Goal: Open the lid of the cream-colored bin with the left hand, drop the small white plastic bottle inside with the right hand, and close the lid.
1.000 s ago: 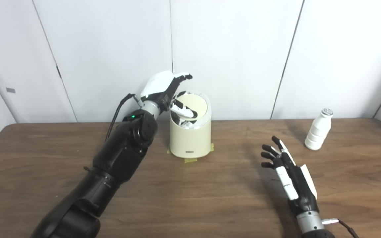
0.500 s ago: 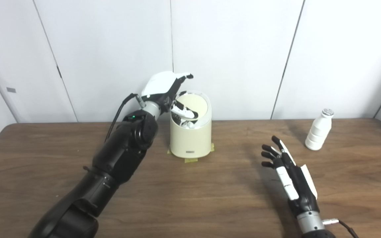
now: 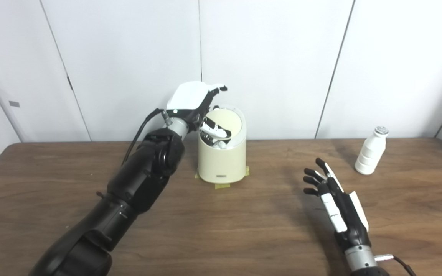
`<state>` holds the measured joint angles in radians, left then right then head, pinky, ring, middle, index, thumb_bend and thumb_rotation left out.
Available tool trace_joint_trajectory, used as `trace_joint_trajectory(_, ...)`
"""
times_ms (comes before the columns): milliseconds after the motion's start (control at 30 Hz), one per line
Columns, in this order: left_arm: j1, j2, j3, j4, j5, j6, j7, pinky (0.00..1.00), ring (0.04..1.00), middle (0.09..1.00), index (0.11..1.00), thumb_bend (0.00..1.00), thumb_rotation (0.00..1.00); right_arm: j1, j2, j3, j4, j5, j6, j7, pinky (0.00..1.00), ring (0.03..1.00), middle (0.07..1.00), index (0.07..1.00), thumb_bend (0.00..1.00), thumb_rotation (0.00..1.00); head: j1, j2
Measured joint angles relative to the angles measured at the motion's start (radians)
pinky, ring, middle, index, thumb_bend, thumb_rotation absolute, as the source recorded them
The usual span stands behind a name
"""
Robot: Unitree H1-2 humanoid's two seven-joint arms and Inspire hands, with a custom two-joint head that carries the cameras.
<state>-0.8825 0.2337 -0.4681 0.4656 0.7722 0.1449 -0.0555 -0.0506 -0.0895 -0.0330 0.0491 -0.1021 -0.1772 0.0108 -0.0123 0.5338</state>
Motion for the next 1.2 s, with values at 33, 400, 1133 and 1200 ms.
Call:
trace_joint_trajectory(33, 0.003, 0.000, 0.008, -0.011, -0.011, 0.007, -0.012, 0.72, 0.811, 0.844, 0.889, 0.92, 0.00, 0.000, 0.000, 0.000, -0.001, 0.000, 0.001, 0.000, 0.73, 0.823, 0.849, 0.947, 0.48, 0.94, 0.000, 0.000)
trace_joint_trajectory(400, 0.091, -0.035, 0.180, -0.267, -0.177, 0.134, -0.139, 0.69, 0.789, 0.811, 0.833, 0.42, 0.27, 0.001, 0.001, -0.009, -0.004, 0.071, 0.007, 0.027, 0.75, 0.840, 0.858, 0.947, 0.49, 0.90, -0.005, 0.003)
trace_joint_trajectory(1133, 0.483, -0.116, 0.483, -0.545, -0.534, 0.024, 0.008, 0.80, 0.821, 0.845, 0.884, 0.46, 1.00, -0.001, 0.001, -0.010, 0.002, 0.077, 0.006, 0.035, 0.74, 0.838, 0.858, 0.948, 0.48, 0.90, 0.003, 0.008)
trace_joint_trajectory(1200, 0.511, -0.116, 0.502, -0.565, -0.566, 0.024, 0.008, 0.81, 0.826, 0.845, 0.884, 0.46, 1.00, -0.001, 0.001, -0.011, 0.002, 0.080, 0.006, 0.036, 0.74, 0.836, 0.855, 0.947, 0.47, 0.90, 0.003, 0.008)
